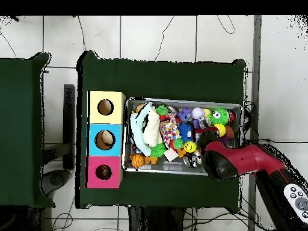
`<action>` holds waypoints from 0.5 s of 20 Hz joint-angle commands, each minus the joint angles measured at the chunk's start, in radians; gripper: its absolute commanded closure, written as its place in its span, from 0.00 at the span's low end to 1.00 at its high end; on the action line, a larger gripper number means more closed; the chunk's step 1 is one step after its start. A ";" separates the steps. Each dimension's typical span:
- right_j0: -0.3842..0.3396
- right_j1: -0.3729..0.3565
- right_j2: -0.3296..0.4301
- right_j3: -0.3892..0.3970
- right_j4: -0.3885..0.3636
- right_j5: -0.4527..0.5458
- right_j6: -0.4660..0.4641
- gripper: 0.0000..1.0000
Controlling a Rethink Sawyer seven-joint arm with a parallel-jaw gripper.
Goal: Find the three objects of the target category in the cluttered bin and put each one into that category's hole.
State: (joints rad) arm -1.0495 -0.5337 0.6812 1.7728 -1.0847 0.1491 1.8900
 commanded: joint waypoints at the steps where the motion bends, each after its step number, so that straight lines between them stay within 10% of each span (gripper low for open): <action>1: -0.007 0.005 0.083 -0.092 0.062 0.176 -0.192 0.00; 10: -0.044 0.020 0.134 -0.126 0.100 0.251 -0.288 0.00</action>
State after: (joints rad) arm -1.0707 -0.5318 0.7416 1.7471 -1.0185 0.2340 1.8897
